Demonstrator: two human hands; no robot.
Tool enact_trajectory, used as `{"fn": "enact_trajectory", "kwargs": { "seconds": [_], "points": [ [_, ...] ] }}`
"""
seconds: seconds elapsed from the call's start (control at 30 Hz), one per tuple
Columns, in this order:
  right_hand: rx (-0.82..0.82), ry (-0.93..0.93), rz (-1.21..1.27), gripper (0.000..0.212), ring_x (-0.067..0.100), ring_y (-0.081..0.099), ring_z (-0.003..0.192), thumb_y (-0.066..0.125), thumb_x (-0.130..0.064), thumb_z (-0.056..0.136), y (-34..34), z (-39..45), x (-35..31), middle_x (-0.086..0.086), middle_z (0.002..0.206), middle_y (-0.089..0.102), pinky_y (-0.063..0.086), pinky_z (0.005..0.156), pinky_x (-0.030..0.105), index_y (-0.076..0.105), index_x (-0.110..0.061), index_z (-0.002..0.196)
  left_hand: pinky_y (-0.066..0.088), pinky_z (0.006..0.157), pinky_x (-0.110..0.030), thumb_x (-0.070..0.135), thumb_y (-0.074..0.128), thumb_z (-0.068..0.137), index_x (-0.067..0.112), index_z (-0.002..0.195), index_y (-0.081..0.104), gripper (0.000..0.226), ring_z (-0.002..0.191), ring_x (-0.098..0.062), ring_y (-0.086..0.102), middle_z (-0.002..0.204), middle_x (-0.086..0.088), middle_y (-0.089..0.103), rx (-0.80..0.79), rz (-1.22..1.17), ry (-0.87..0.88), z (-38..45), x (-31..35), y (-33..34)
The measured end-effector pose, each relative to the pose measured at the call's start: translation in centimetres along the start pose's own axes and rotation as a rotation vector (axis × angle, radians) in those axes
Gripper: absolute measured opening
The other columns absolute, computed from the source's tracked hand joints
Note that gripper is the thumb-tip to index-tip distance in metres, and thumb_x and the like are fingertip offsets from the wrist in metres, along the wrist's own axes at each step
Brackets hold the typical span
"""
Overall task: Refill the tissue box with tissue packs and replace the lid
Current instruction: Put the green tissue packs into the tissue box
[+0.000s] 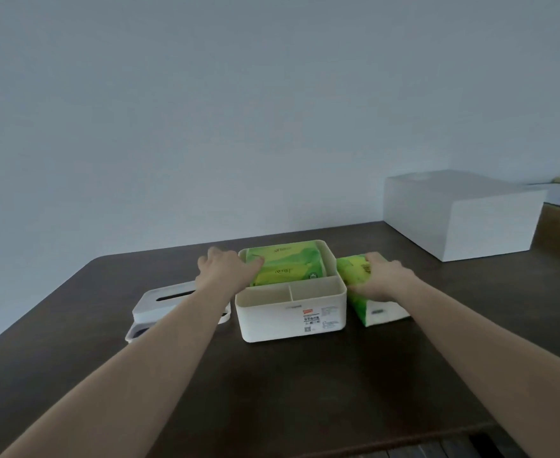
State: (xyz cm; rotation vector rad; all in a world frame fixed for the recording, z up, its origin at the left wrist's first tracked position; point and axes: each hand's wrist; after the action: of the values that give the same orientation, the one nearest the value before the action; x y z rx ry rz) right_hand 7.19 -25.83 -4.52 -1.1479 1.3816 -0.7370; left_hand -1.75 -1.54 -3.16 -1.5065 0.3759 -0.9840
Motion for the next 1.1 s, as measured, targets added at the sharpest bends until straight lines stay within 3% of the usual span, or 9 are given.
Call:
{"fn": "enact_trajectory", "kwargs": {
  "seconds": [0.07, 0.13, 0.27, 0.43, 0.57, 0.67, 0.77, 0.9, 1.1],
  "points": [
    [-0.007, 0.001, -0.042, 0.105, 0.040, 0.039, 0.130, 0.065, -0.068, 0.066, 0.1, 0.1, 0.4, 0.019, 0.146, 0.033, 0.042, 0.103, 0.050, 0.012, -0.034, 0.150, 0.036, 0.090, -0.038, 0.062, 0.037, 0.077, 0.012, 0.113, 0.068, 0.069, 0.123, -0.031, 0.044, 0.121, -0.011, 0.058, -0.043, -0.003, -0.010, 0.3, 0.1, 0.4],
    [-0.015, -0.007, -0.073, 0.104, 0.041, 0.038, 0.130, 0.067, -0.059, 0.069, 0.2, 0.5, 0.6, 0.020, 0.145, 0.032, 0.043, 0.102, 0.049, 0.009, -0.034, 0.150, 0.037, 0.082, -0.034, 0.041, 0.047, 0.079, 0.010, 0.102, 0.070, 0.045, 0.113, -0.032, 0.051, 0.113, -0.012, 0.063, -0.016, -0.086, -0.029, 0.4, 0.4, 0.5],
    [0.023, -0.010, 0.015, 0.094, 0.040, 0.038, 0.126, 0.065, -0.042, 0.069, -0.1, 1.1, 1.0, 0.018, 0.139, 0.038, 0.044, 0.099, 0.049, 0.014, -0.037, 0.148, 0.037, 0.057, -0.028, 0.014, 0.055, 0.081, 0.009, 0.075, 0.064, 0.012, 0.068, -0.024, 0.051, 0.069, -0.005, 0.055, 0.065, -0.568, -0.070, 0.2, 1.3, 0.1],
    [0.194, -0.041, 0.254, 0.087, 0.038, 0.043, 0.121, 0.061, -0.047, 0.054, -1.3, 1.8, 1.0, 0.015, 0.129, 0.049, 0.043, 0.097, 0.047, 0.033, -0.036, 0.135, 0.037, 0.062, -0.029, 0.018, 0.058, 0.085, 0.013, 0.068, 0.053, 0.019, 0.058, -0.019, 0.041, 0.063, 0.000, 0.048, 0.221, -0.882, -0.068, 1.0, 1.9, -1.9],
    [0.393, -0.307, 0.446, 0.086, 0.036, 0.050, 0.118, 0.067, -0.045, 0.053, -3.2, 1.8, -0.3, 0.013, 0.128, 0.054, 0.044, 0.100, 0.045, 0.038, -0.038, 0.134, 0.033, 0.053, -0.026, 0.027, 0.056, 0.091, 0.011, 0.070, 0.052, 0.027, 0.054, -0.017, 0.040, 0.061, 0.001, 0.046, 0.370, -0.867, -0.058, 3.0, 1.4, -2.8],
    [0.447, -0.597, 0.368, 0.088, 0.032, 0.048, 0.119, 0.070, -0.037, 0.054, -4.5, 0.8, -2.2, 0.012, 0.129, 0.053, 0.039, 0.104, 0.042, 0.043, -0.032, 0.138, 0.035, 0.056, -0.027, 0.028, 0.055, 0.092, 0.008, 0.081, 0.056, 0.022, 0.058, -0.021, 0.044, 0.062, 0.002, 0.047, 0.420, -0.818, -0.056, 4.9, 0.8, -2.8],
    [0.355, -0.774, 0.187, 0.091, 0.030, 0.038, 0.127, 0.063, -0.045, 0.051, -4.8, 0.0, -4.0, 0.006, 0.137, 0.043, 0.035, 0.107, 0.042, 0.040, -0.039, 0.139, 0.042, 0.061, -0.032, 0.026, 0.057, 0.091, 0.008, 0.080, 0.057, 0.022, 0.070, -0.029, 0.051, 0.064, -0.003, 0.051, 0.385, -0.791, -0.089, 7.0, -0.1, -2.0],
    [0.204, -0.834, -0.001, 0.089, 0.027, 0.027, 0.135, 0.063, -0.041, 0.057, -4.1, 0.6, -6.2, 0.002, 0.146, 0.033, 0.030, 0.112, 0.046, 0.036, -0.045, 0.141, 0.056, 0.085, -0.047, 0.021, 0.060, 0.089, 0.014, 0.065, 0.052, 0.026, 0.075, -0.031, 0.062, 0.063, -0.005, 0.057, 0.276, -0.821, -0.161, 9.3, -1.4, -0.6],
    [0.035, -0.891, -0.231, 0.078, 0.026, 0.022, 0.136, 0.073, -0.026, 0.072, -3.5, 2.2, -7.7, 0.000, 0.149, 0.030, 0.025, 0.115, 0.042, 0.040, -0.047, 0.139, 0.056, 0.093, -0.046, 0.013, 0.063, 0.089, 0.011, 0.064, 0.053, 0.027, 0.051, -0.020, 0.056, 0.062, -0.005, 0.056, 0.118, -0.857, -0.235, 11.6, -3.1, 1.7]
  ]
}}
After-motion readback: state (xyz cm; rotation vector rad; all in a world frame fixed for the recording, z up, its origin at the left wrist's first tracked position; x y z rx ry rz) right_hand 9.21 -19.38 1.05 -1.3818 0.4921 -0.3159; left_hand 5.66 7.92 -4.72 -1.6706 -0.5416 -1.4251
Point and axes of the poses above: each hand's wrist, its own z-axis towards the middle knuckle, its own y-axis out of the palm, x = y × z
